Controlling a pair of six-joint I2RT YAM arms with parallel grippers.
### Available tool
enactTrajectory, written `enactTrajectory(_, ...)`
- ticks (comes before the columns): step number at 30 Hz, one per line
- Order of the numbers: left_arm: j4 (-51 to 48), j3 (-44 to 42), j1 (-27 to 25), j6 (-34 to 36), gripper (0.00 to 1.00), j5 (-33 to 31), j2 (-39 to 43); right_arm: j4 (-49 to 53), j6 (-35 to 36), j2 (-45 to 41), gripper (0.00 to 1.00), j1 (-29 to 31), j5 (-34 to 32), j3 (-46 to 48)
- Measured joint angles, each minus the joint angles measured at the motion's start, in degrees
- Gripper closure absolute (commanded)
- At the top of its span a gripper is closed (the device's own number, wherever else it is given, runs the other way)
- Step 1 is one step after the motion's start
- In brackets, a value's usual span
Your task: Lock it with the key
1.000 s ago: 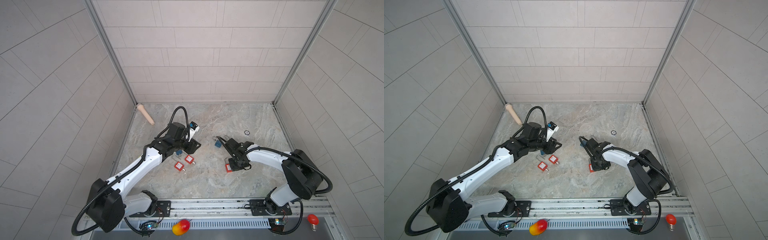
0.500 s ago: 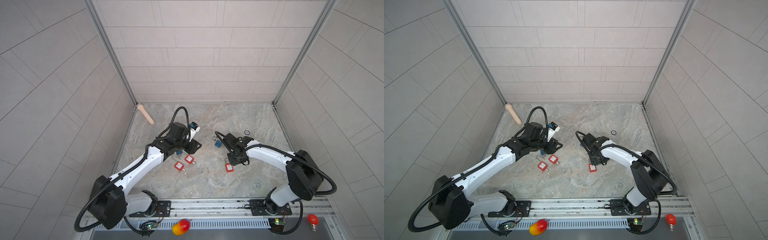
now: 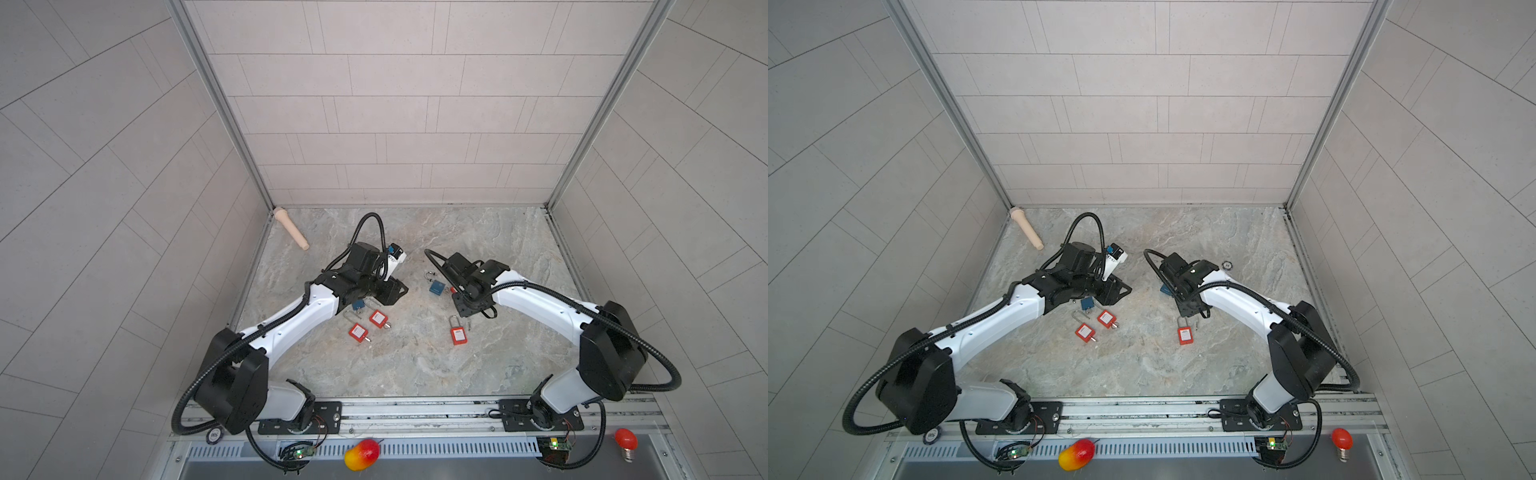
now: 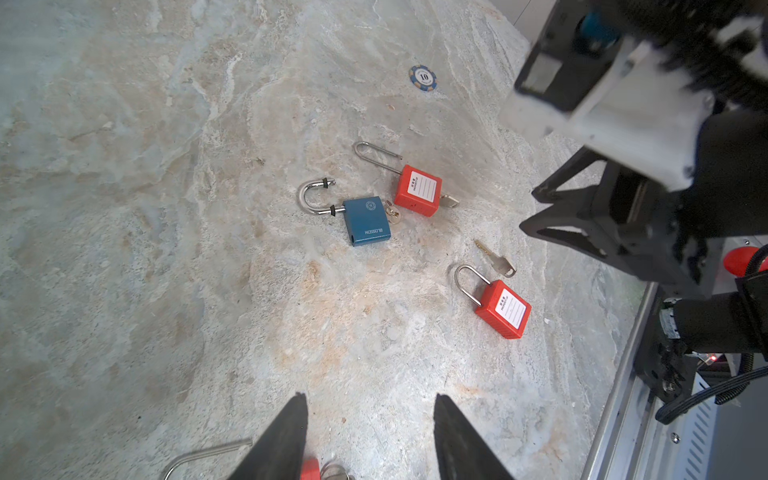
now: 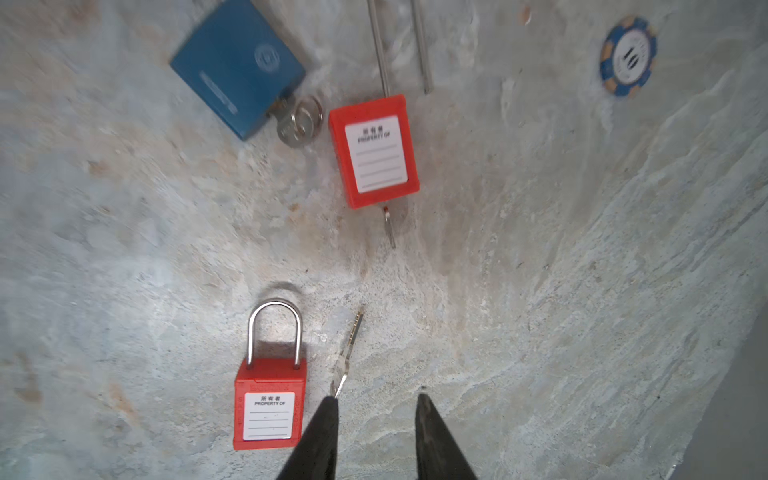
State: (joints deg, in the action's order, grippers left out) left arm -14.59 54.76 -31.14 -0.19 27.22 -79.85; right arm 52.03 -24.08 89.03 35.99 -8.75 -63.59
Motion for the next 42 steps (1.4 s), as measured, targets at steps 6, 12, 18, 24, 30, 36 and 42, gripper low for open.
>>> enactTrajectory(6, -0.9, 2.8, 0.2, 0.9, 0.46, 0.5, -1.9, 0.0, -0.9, 0.3, 0.76, 0.0, 2.3, 5.1)
enactTrajectory(12, -2.4, 6.2, 0.5, 2.1, 0.46, 1.4, -3.7, -1.6, -1.3, 0.3, 0.77, -0.2, 3.0, 8.2)
enactTrajectory(18, -3.3, 7.0, 0.5, 2.1, 0.46, 1.5, -4.2, -2.2, -1.0, -0.1, 0.74, -0.8, 2.9, 8.6)
enactTrajectory(24, -1.0, 5.5, 0.5, -0.4, 0.46, 1.7, -3.3, -3.6, 0.1, -0.1, 0.71, -0.8, 3.4, 7.0)
enactTrajectory(30, 0.1, 4.7, 0.5, -1.6, 0.46, 1.7, -2.6, -5.0, 0.9, 2.4, 0.72, -1.1, 3.9, 6.8)
enactTrajectory(36, 1.0, 4.7, 0.5, -2.7, 0.46, 1.9, -3.3, -5.8, 1.4, 3.2, 0.79, -1.6, 4.0, 7.5)
enactTrajectory(42, 1.2, 4.7, 0.5, -3.3, 0.46, 1.9, -3.7, -6.4, 2.1, 2.3, 0.81, -1.9, 4.7, 10.8)
